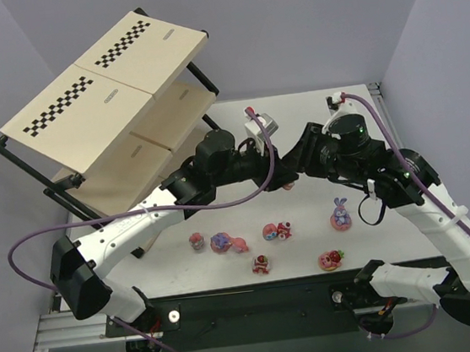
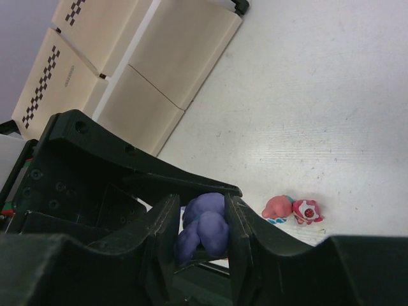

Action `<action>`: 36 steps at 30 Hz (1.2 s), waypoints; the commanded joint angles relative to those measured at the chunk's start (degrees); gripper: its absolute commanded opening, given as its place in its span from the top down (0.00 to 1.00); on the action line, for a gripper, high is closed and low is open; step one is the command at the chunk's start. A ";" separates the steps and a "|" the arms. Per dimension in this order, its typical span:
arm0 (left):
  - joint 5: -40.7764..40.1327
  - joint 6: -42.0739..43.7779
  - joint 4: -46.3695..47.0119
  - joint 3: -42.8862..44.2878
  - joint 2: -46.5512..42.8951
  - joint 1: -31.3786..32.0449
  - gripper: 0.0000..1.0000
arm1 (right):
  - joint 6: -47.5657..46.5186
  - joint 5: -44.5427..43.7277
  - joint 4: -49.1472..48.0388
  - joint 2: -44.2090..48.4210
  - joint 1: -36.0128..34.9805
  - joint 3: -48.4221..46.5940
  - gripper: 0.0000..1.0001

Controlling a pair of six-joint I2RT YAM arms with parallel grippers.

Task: Place and organize the plastic toys onto the shelf

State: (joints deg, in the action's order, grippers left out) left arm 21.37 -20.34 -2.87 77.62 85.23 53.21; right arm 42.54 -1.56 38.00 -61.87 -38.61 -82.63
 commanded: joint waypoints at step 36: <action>-0.82 9.27 -21.83 56.22 14.87 -32.11 1.00 | -1.58 -14.17 -2.49 9.66 1.26 3.44 0.29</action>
State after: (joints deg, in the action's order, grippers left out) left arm 14.39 -11.31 -20.84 128.90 94.89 25.98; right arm 43.18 -13.06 37.01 -51.29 -37.82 -80.01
